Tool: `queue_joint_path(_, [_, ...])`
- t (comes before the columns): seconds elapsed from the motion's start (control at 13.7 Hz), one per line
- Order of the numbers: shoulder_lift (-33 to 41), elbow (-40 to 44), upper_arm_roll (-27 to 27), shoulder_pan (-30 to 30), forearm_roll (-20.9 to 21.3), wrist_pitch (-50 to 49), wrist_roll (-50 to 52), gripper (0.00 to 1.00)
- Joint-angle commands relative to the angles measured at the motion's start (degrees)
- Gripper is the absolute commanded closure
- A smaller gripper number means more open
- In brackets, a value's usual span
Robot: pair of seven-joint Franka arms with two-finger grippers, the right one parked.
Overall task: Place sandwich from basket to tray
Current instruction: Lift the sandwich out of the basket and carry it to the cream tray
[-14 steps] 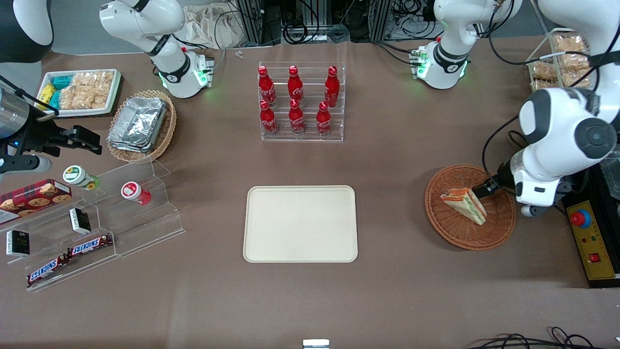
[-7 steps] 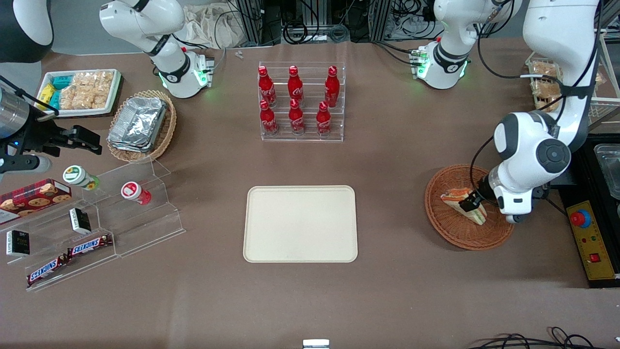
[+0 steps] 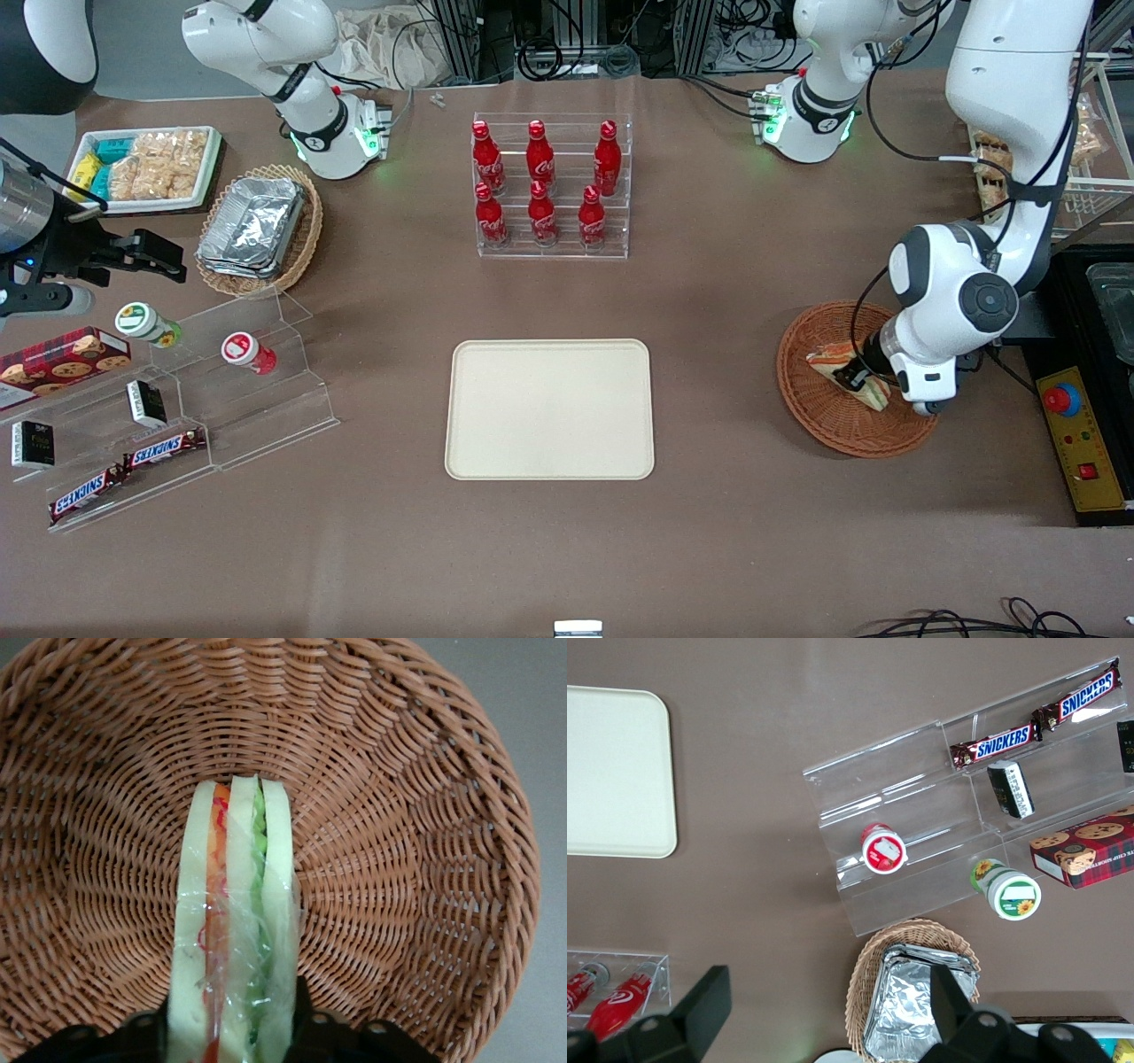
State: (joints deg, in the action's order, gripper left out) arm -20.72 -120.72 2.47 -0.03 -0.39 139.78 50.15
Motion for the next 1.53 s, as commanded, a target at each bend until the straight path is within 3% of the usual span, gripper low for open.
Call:
queue_joint_path(0.0, [1.20,0.92,-0.27,-0.23,1.09,0.49,0.66,1.00])
queue_joint_path(0.22, [4.53,5.57,-0.01,-0.75,1.45,-5.71,0.13,1.00])
queue_joint_path(0.58, [5.69,21.38,3.85,-1.02,1.27,-33.03,-11.54,1.00])
queue_joint_path(0.73, [5.78,23.42,7.09,-1.02,1.27,-37.29,-14.80,1.00])
queue_joint_path(0.95, [5.16,23.86,12.54,-1.02,0.92,-36.68,-22.26,1.00])
queue_joint_path(1.17, [2.80,23.69,18.78,-1.28,-0.22,-33.72,-22.82,1.00])
queue_joint_path(1.46, [-1.94,23.60,19.86,-8.03,0.83,-22.39,-23.34,1.00])
